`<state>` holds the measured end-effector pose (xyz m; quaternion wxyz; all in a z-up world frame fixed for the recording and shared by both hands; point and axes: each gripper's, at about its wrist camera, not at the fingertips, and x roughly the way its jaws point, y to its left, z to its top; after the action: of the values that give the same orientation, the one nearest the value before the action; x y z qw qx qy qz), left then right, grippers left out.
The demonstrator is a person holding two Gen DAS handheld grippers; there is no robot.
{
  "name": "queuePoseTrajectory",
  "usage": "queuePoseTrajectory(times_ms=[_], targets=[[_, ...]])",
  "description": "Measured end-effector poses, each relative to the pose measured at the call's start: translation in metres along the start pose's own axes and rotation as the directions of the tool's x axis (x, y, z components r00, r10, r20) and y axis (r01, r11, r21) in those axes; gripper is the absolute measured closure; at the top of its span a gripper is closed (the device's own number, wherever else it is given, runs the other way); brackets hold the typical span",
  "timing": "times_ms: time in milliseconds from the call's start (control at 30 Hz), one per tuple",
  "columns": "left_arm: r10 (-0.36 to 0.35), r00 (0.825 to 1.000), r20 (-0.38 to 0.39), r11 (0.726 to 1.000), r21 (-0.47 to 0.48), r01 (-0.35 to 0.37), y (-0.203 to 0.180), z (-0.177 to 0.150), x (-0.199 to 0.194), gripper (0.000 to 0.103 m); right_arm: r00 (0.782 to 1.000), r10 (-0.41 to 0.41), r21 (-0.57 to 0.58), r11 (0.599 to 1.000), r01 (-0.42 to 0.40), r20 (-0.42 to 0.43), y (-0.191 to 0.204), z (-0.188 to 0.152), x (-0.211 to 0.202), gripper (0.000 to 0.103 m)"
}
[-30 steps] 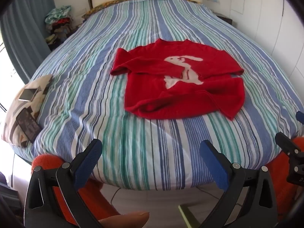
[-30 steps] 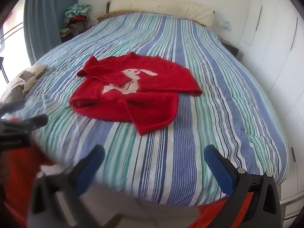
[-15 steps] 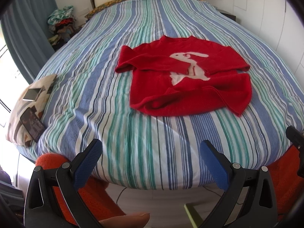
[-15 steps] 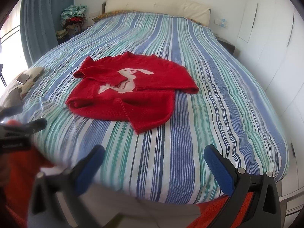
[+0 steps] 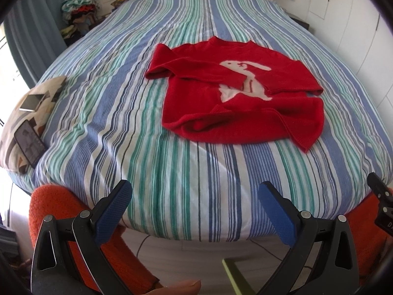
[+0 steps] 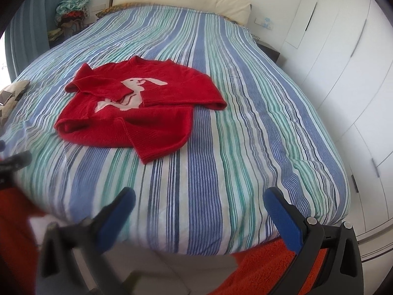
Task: Fold small clothes
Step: 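Move both tools toward the crumpled red rabbit sweater on the bed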
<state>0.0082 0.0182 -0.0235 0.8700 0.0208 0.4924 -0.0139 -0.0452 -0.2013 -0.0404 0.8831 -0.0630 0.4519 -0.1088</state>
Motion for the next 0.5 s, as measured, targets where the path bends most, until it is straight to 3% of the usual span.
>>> queuePoseTrajectory(times_ms=[133, 500], targets=[[0.047, 0.999, -0.003, 0.999, 0.024, -0.047, -0.0038, -0.001, 0.0036, 0.0, 1.0, -0.004, -0.001, 1.0, 0.004, -0.014, 0.0003, -0.0009, 0.0029, 0.0], [0.085, 0.996, -0.003, 0.995, 0.055, -0.084, -0.0062, -0.0017, 0.0096, 0.0, 0.999, -0.016, 0.004, 1.0, 0.016, -0.043, -0.0008, -0.0023, 0.0096, 0.0]])
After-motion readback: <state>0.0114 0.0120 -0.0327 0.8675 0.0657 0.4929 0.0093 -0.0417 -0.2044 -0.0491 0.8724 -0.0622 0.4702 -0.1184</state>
